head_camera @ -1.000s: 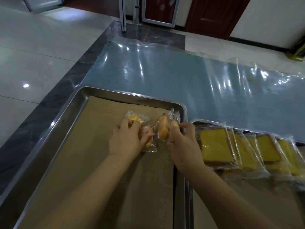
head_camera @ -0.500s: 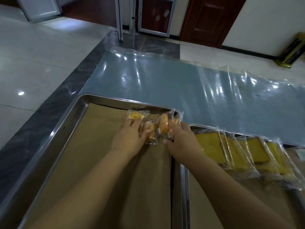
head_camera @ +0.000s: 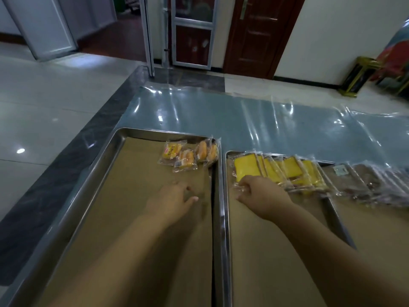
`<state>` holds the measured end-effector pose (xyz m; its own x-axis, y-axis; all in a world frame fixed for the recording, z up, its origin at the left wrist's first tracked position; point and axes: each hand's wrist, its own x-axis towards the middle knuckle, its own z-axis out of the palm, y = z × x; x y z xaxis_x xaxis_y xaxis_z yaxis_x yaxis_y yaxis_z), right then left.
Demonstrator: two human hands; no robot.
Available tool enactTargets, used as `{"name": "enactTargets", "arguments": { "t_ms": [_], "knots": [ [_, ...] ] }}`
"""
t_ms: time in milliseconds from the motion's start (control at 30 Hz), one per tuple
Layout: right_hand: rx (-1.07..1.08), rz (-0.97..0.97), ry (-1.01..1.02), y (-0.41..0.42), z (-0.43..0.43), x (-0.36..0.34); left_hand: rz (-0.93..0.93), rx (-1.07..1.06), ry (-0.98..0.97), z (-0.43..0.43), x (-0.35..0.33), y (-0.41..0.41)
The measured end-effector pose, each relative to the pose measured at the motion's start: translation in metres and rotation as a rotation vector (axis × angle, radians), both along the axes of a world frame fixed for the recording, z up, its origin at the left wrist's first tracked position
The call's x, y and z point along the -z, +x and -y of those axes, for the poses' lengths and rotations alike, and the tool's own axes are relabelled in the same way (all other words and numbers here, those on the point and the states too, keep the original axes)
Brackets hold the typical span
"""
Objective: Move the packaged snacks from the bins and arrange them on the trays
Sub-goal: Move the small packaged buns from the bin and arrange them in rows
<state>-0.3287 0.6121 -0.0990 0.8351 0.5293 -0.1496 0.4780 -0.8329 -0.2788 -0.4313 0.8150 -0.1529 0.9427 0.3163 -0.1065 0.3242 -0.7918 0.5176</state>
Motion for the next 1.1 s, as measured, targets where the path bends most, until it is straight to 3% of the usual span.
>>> {"name": "enactTargets", "arguments": {
  "t_ms": [233, 500, 733, 1100],
  "knots": [
    [0.024, -0.003, -0.073, -0.025, 0.098, -0.017, -0.017, 0.126, 0.127, 0.083, -0.035, -0.03],
    [0.032, 0.051, -0.042, -0.042, 0.262, -0.041, 0.052, 0.147, 0.18, 0.247, -0.071, -0.042],
    [0.079, 0.092, 0.039, -0.049, 0.402, -0.057, 0.055, 0.199, 0.125, 0.384, -0.083, -0.029],
    [0.168, 0.185, 0.036, 0.011, 0.532, -0.082, 0.132, 0.16, -0.034, 0.502, -0.086, 0.054]
  ]
}}
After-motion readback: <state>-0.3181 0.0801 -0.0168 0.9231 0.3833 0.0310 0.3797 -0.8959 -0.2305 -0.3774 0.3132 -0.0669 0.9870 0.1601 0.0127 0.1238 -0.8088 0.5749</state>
